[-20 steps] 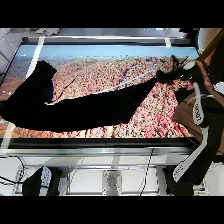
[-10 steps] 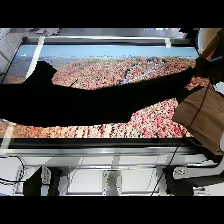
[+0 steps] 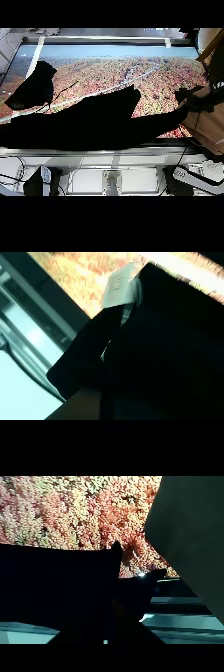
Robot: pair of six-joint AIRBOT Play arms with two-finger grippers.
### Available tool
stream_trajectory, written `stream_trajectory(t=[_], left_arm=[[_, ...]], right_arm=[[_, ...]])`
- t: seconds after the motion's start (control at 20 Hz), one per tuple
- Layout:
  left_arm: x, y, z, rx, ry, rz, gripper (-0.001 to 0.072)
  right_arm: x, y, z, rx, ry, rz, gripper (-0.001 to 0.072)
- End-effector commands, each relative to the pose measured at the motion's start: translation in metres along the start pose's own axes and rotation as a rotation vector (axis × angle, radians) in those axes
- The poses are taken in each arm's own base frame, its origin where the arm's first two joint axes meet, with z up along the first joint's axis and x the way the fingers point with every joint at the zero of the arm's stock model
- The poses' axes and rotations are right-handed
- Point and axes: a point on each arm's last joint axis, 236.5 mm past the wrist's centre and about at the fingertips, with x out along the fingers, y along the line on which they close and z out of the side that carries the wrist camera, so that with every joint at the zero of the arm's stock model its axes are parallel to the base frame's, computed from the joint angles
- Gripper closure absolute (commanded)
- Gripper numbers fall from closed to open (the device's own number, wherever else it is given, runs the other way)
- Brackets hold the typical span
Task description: Fold the clothes and pants, and hang the long-sleeved shirts on hangers.
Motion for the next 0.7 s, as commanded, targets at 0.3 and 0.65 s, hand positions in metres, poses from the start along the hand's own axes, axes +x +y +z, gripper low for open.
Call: stream_trajectory(t=[0.3, 0.65], left_arm=[[0.018, 0.009, -0.007, 0.048, -0.020, 0.047, 0.0179], [-0.003, 0.005, 0.083, -0.162, -0.113, -0.033, 0.0012]], right_arm=[[0.059, -0.018, 0.045, 0.117, -0.173, 0.022, 0.0320], [-0.028, 0.020, 0.136, 0.032, -0.463, 0.068, 0.0304]])
